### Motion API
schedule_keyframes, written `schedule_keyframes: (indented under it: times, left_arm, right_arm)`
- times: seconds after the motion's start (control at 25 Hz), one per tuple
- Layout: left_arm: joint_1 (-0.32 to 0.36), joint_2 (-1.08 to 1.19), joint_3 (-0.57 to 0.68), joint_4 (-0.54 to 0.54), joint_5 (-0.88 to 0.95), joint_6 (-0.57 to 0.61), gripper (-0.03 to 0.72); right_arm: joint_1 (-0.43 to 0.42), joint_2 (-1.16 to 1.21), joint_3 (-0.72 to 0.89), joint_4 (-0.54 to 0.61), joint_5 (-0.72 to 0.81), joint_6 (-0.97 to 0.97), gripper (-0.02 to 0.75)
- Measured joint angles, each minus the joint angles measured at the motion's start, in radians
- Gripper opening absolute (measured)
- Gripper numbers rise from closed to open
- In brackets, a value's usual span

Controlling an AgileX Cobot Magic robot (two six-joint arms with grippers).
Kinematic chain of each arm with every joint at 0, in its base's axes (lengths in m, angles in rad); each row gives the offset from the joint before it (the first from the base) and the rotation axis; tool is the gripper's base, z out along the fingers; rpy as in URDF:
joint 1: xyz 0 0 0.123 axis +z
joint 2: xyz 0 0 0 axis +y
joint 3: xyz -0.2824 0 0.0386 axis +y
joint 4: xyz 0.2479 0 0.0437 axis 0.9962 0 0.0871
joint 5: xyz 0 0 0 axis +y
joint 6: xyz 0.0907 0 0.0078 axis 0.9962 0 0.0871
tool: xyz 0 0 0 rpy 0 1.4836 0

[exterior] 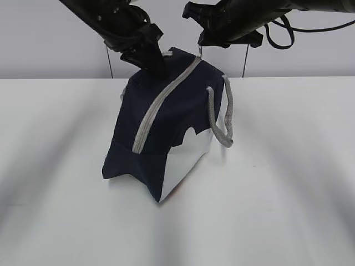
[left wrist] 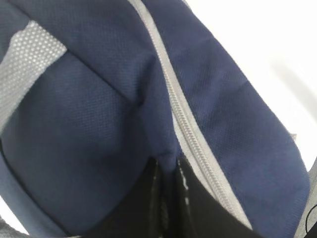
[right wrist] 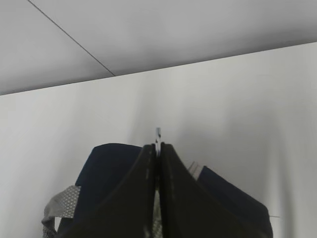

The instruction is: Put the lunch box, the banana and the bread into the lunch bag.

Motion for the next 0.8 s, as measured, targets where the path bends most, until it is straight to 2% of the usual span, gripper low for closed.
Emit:
schedule_keyframes:
  times: [0.24,0.56,0.8]
  left_arm:
    - [-0.016,-0.042,0.016,0.078,0.000,-0.075,0.014]
    - [-0.044,-0.152,0.108,0.135,-0.010,-0.093,0.013]
    - [-0.048,-0.221,0.122,0.170,-0.005,-0.097,0.013]
  right_arm:
    - [0.000,0.000,-0.011,0.000,0.002,0.000,-0.001]
    - [0.000,0.000,-0.019,0.004,0.010,0.000,-0.001]
    - [0.000,0.000,-0.021,0.007,0.026,0.000,-0.001]
